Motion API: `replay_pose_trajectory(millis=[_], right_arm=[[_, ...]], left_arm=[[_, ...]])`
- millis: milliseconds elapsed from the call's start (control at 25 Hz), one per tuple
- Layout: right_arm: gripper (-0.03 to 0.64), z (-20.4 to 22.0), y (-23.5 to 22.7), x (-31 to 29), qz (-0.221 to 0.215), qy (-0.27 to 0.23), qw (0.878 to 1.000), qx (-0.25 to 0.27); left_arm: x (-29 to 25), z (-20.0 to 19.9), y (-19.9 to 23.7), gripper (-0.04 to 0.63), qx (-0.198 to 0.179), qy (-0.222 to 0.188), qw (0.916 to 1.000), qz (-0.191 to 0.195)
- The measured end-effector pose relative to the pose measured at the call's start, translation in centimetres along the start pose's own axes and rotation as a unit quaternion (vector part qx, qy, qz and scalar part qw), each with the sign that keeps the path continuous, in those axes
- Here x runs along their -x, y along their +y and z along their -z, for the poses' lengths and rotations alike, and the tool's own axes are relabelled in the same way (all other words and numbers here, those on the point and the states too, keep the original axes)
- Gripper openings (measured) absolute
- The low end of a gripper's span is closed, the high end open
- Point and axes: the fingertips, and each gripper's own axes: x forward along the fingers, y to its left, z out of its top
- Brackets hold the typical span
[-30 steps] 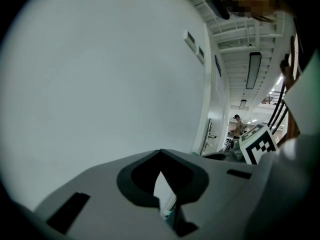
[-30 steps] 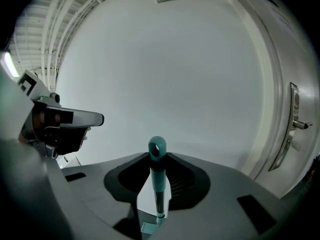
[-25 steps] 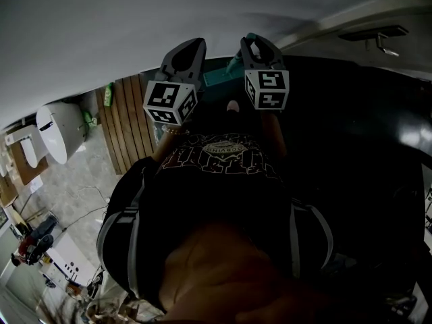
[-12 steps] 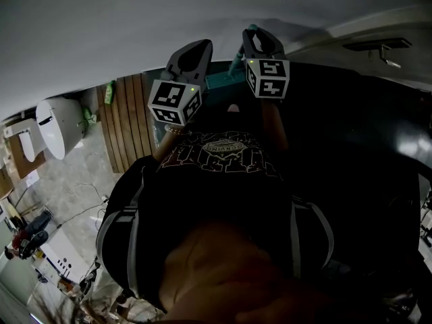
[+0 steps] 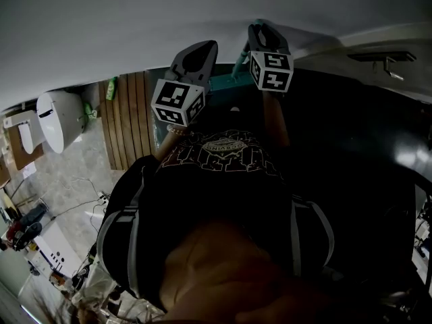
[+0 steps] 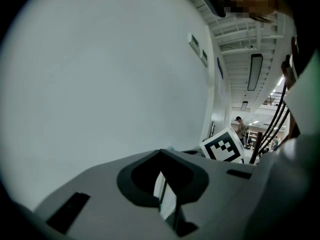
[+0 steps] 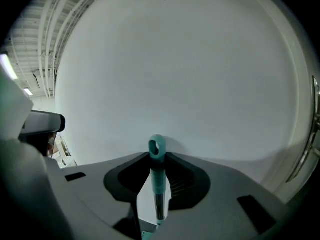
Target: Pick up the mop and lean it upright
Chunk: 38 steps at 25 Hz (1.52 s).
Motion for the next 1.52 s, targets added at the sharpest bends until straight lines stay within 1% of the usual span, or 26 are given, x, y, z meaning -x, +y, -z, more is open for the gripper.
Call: replay_pose_trajectory(millis=[680, 880, 1120, 1160, 1240, 1280, 1360, 1520], right_arm=[[0.110, 0.0, -0.2, -0.1, 0.004, -0.008, 1.000, 0.005], [0.110, 0.0, 0.1, 0.3, -0.004, -0.017, 1.000, -0.013], [0.109, -0.4, -0.3, 1.7, 0.007, -0.028, 0.999, -0.018], [0.105, -0.5, -0.3, 2.0, 0.007, -0.032, 0.999, -0.020], [0.037, -0.9, -0.4, 2.6, 0.010, -0.039, 0.999, -0.021], [0.024, -1.0, -0.3, 2.9, 0.010, -0.041, 0.999, -0.020], [0.020, -1.3, 0.1, 3.4, 0.002, -0.044, 0.999, -0.021], [0.020, -1.8, 1.1, 4.7, -0.016, -0.056, 0.997, -0.047]], left_arm=[[-0.5, -0.2, 0.4, 0.046, 0.000, -0.002, 1.0000, 0.007], [-0.5, 0.0, 0.2, 0.046, -0.001, -0.002, 0.9999, 0.010], [-0.7, 0.0, -0.3, 0.046, -0.004, -0.001, 0.9998, 0.017], [-0.7, 0.0, -0.4, 0.046, -0.004, -0.002, 0.9998, 0.018], [-0.8, -0.1, -0.6, 0.046, -0.005, -0.002, 0.9998, 0.020], [-0.7, -0.1, -0.6, 0.046, -0.006, -0.002, 0.9997, 0.022], [-0.7, -0.2, -0.8, 0.046, -0.007, -0.002, 0.9997, 0.025], [-0.5, -0.2, -1.1, 0.046, -0.009, 0.002, 0.9994, 0.032]])
